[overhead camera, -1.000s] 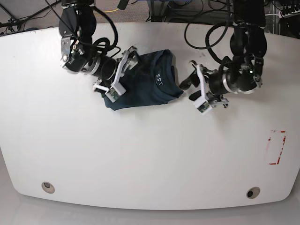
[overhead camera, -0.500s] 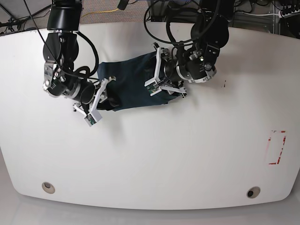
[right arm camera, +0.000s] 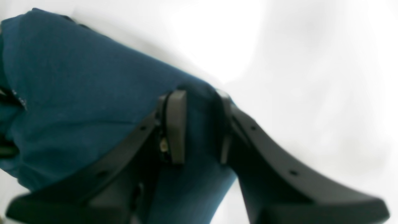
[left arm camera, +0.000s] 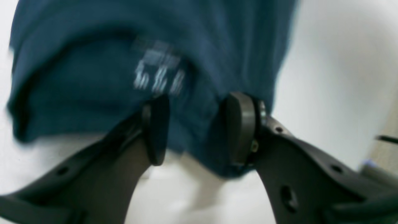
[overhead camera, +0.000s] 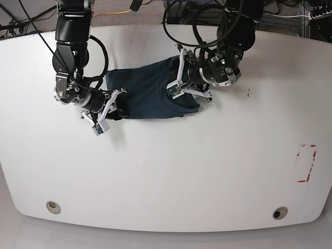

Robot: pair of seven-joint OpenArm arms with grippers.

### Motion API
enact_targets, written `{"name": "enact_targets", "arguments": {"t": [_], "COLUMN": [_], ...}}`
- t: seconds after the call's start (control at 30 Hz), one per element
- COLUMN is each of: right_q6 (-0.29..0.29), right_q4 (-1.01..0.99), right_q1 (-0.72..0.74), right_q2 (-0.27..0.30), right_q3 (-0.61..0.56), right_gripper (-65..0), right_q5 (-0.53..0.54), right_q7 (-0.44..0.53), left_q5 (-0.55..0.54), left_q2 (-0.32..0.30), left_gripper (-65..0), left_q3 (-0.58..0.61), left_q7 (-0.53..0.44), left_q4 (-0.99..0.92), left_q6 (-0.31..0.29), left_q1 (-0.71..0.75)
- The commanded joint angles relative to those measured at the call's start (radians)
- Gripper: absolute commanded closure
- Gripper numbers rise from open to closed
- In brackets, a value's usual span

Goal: Fold the T-shirt properly
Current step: 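Grasp the teal shirt bundle edges with both grippers and rotate it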

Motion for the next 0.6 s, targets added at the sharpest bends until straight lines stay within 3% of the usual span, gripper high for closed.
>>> {"name": "enact_targets", "arguments": {"t": [0.0, 0.4, 0.57], "right_q6": [-0.009, -0.009, -0.009], "right_q4": [-0.034, 0.092, 0.19], "right_q1": [0.011, -0.086, -0.149], "right_q2": [0.013, 0.024, 0.039], "right_q3": [0.004, -0.003, -0.117], "right_gripper": [-14.0, -13.8, -13.5], "right_q5": [-0.07, -0.093, -0.093], "right_q7": [-0.002, 0.0, -0.023], "left_q5": [0.002, 0.003, 0.002], "left_q2": [-0.014, -0.043, -0.066], "left_gripper": [-27.4, -27.4, -27.4], "left_q3": [-0.014, -0.023, -0.023], "left_q7": [-0.026, -0.056, -0.056], "left_q4": [-0.011, -0.178, -0.25], "left_q6": [-0.001, -0.001, -0.001], "left_q1": [-0.025, -0.199, -0.298]}}
